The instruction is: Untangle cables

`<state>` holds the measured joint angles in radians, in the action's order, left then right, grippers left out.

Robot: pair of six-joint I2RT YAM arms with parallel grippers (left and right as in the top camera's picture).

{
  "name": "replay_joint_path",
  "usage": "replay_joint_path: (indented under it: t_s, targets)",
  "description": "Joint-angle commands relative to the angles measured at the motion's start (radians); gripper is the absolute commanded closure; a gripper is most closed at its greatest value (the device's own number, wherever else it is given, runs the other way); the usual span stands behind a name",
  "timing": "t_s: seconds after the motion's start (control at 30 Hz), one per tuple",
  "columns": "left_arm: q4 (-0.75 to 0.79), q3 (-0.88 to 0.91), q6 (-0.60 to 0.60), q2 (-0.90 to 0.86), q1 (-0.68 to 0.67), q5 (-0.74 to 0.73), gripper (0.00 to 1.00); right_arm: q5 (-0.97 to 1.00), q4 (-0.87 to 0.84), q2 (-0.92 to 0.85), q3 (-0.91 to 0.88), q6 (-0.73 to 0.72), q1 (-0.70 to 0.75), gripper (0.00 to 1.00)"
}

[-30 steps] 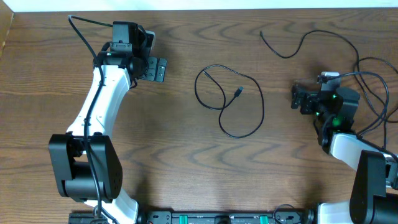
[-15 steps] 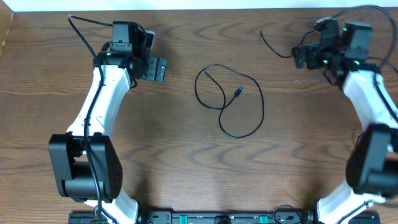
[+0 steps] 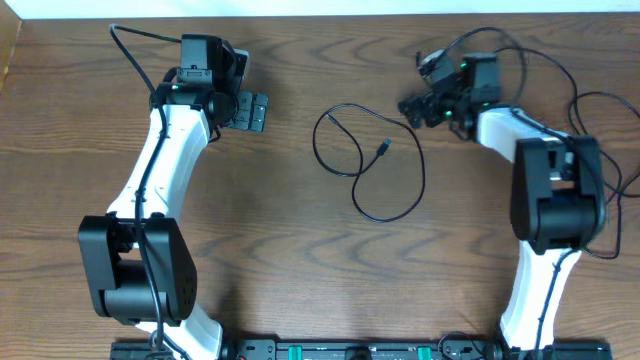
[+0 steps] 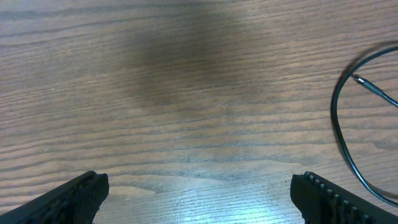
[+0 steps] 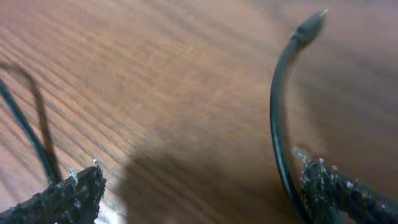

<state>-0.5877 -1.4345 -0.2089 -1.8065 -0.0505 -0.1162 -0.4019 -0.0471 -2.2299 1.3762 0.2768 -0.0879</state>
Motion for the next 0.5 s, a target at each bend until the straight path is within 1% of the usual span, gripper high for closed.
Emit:
replay_joint_path:
  t_s: [0.0,0.07,0.1,0.2,0.23,0.27,0.33,0.37,0.4,0.47]
  targets:
    - [-0.003,0.009,0.005,0.000,-0.001,0.008,0.02,0.095,-0.038,-0.024,0.016,0.016,-0.005,0.01]
    - [-0.003,0.009,0.005,0.000,-0.001,0.008,0.02,0.098,-0.046,-0.026,0.016,0.016,-0.005,0.02]
    - [-0.003,0.009,0.005,0.000,-0.001,0.008,0.02,0.100,-0.046,-0.026,0.016,0.016,-0.004,0.06]
    - [-0.003,0.009,0.005,0.000,-0.001,0.008,0.02,0.148,-0.031,-0.026,0.016,0.016,0.003,0.33]
    - [-0.003,0.009,0.005,0.000,-0.001,0.009,0.02,0.175,-0.023,-0.026,0.016,0.016,0.005,0.45]
    - [-0.003,0.009,0.005,0.000,-0.001,0.008,0.02,0.219,-0.013,-0.026,0.016,0.016,0.007,0.63]
    - [-0.003,0.009,0.005,0.000,-0.001,0.008,0.02,0.258,-0.005,-0.026,0.016,0.015,0.011,0.80]
    - [-0.003,0.009,0.005,0.000,-0.001,0.008,0.02,0.270,-0.004,-0.026,0.016,0.008,0.014,0.85]
    - [-0.003,0.009,0.005,0.000,-0.001,0.008,0.02,0.285,-0.001,-0.022,0.016,-0.025,0.018,0.99]
    - [-0.003,0.009,0.005,0.000,-0.001,0.008,0.02,0.288,0.011,-0.010,0.016,-0.068,0.023,0.99]
